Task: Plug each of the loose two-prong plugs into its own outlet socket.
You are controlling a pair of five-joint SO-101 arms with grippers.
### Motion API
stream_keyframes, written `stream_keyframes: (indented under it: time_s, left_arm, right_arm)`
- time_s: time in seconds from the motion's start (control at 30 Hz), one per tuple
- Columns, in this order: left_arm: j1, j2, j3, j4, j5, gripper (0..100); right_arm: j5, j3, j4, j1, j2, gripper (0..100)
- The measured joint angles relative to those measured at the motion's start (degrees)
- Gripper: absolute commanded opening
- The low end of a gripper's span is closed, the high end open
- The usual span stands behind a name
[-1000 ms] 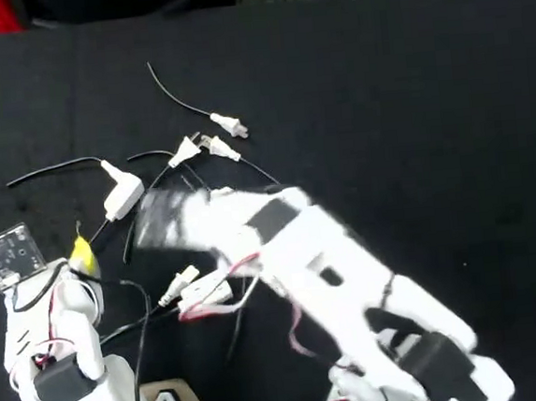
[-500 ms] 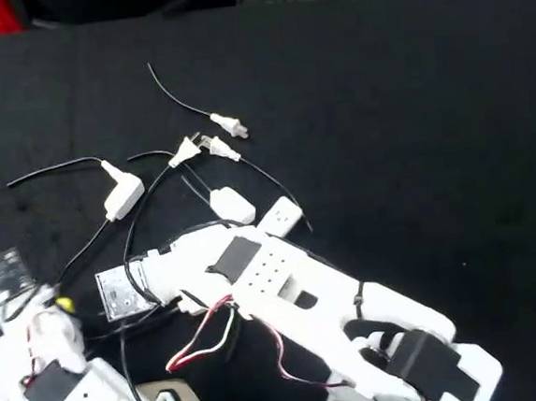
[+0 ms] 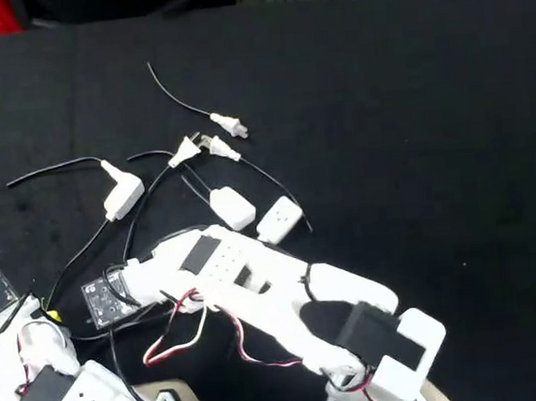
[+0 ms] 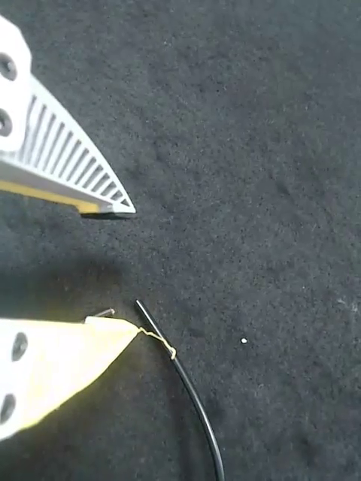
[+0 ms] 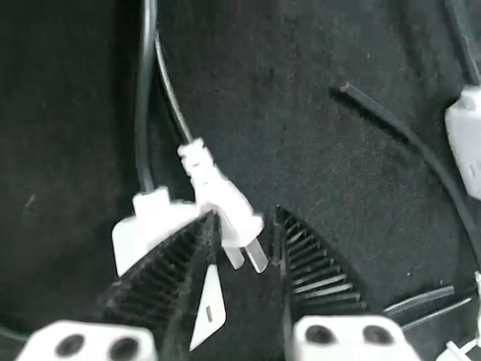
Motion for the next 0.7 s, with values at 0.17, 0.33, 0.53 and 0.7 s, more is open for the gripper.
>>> stream_keyframes:
  time_s: [0.17,0.33,0.53,0.7]
  left_arm:
    - [0.1,0.0,0.0,0.0,0.0,22]
    - [0.4,0.0,0.0,0.0,-0.2,22]
    - [0.4,0.0,0.0,0.0,-0.4,22]
    - [0.4,0.0,0.0,0.0,-0.4,22]
  right_arm:
    - [1.0,-1.1,2.2,-0.1,-0.3,12.4]
    - [2.2,-4.0,3.2,-0.5,2.8,12.5]
    - [2.3,-10.1,5.6,-0.8,9.5,12.6]
    - [4.4,-15.6,11.2,-0.8,12.8,12.5]
